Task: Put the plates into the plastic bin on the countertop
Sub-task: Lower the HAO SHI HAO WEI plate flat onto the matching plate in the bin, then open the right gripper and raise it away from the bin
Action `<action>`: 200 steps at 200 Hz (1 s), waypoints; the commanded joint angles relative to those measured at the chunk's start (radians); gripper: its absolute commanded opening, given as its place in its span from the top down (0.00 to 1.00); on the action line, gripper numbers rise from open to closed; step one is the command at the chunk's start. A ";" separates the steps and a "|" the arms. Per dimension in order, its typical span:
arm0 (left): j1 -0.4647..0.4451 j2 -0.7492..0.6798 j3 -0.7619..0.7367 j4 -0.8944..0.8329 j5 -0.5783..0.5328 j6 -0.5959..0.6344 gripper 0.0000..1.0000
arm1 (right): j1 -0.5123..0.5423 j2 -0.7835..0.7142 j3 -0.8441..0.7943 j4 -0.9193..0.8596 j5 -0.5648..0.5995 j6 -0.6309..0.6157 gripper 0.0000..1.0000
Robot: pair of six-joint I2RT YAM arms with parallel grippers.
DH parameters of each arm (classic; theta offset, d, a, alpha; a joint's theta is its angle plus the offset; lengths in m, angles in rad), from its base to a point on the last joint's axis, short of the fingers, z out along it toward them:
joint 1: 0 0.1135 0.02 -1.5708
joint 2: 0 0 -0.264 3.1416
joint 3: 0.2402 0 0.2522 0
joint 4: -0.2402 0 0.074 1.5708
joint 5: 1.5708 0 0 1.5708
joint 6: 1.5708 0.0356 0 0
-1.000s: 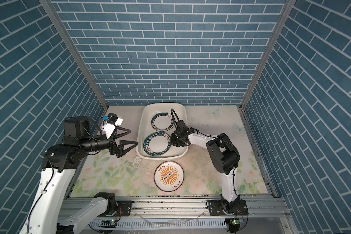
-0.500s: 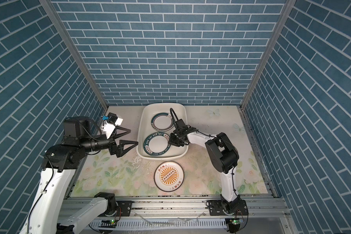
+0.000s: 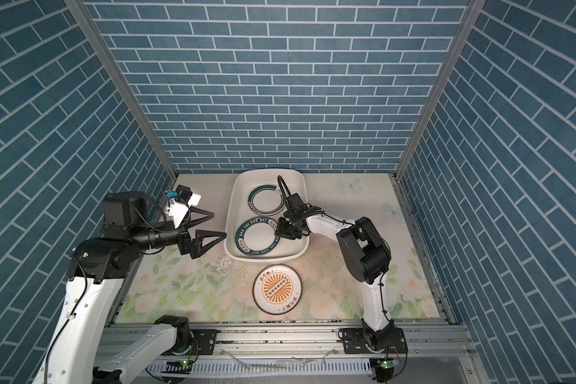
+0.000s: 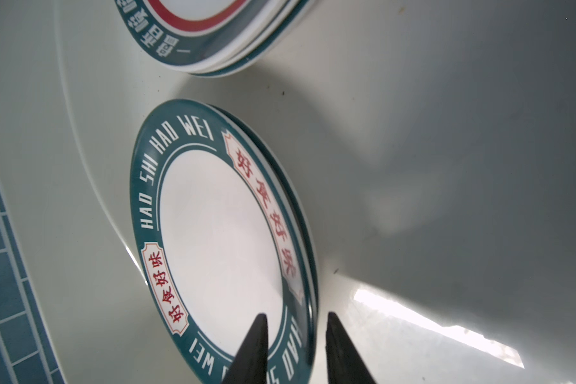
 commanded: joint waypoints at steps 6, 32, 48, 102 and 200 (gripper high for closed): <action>0.007 -0.007 -0.003 0.014 0.016 -0.007 0.01 | -0.002 -0.013 0.039 -0.059 0.014 -0.046 0.69; 0.008 -0.007 -0.002 0.012 0.016 -0.009 0.00 | -0.002 -0.006 0.047 -0.059 0.008 -0.047 0.69; 0.007 -0.007 -0.002 0.012 0.016 -0.009 0.00 | -0.002 -0.001 0.053 -0.058 0.001 -0.046 0.69; 0.008 -0.007 -0.004 0.015 0.019 -0.010 0.01 | -0.001 0.005 0.058 -0.047 -0.023 -0.035 0.69; 0.007 -0.002 0.005 0.009 0.021 -0.006 0.00 | 0.001 -0.009 0.100 -0.104 0.015 -0.066 0.68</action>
